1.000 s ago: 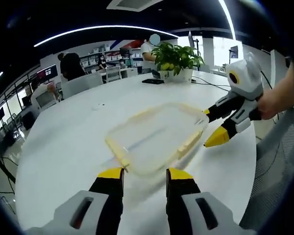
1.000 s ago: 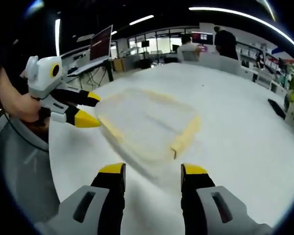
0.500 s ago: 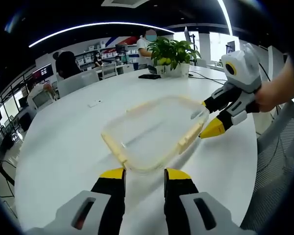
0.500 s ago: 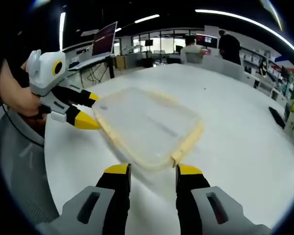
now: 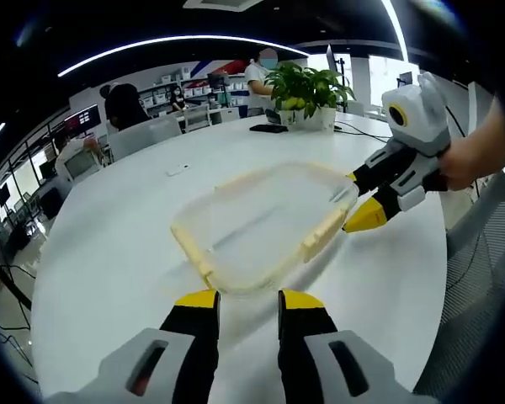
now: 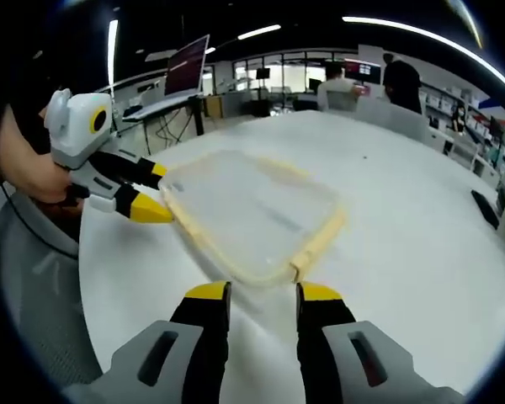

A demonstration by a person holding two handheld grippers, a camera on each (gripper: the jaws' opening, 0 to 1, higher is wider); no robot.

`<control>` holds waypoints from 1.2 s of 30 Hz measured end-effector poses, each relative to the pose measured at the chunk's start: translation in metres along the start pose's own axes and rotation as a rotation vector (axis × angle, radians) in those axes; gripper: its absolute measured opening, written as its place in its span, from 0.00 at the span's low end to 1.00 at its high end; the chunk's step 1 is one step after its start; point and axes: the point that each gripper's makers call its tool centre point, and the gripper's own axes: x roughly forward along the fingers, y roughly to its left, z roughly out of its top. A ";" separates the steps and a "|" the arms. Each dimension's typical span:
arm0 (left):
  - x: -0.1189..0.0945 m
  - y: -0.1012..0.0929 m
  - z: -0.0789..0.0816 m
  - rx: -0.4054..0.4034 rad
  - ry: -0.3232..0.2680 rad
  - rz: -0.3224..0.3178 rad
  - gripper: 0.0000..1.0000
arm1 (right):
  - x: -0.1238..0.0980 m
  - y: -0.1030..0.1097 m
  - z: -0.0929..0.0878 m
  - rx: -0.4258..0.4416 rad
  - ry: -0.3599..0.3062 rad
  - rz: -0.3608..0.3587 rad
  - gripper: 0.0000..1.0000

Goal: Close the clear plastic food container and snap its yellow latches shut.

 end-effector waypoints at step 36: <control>-0.027 0.013 -0.003 -0.063 -0.011 0.065 0.23 | -0.003 0.004 0.012 0.056 0.003 -0.009 0.26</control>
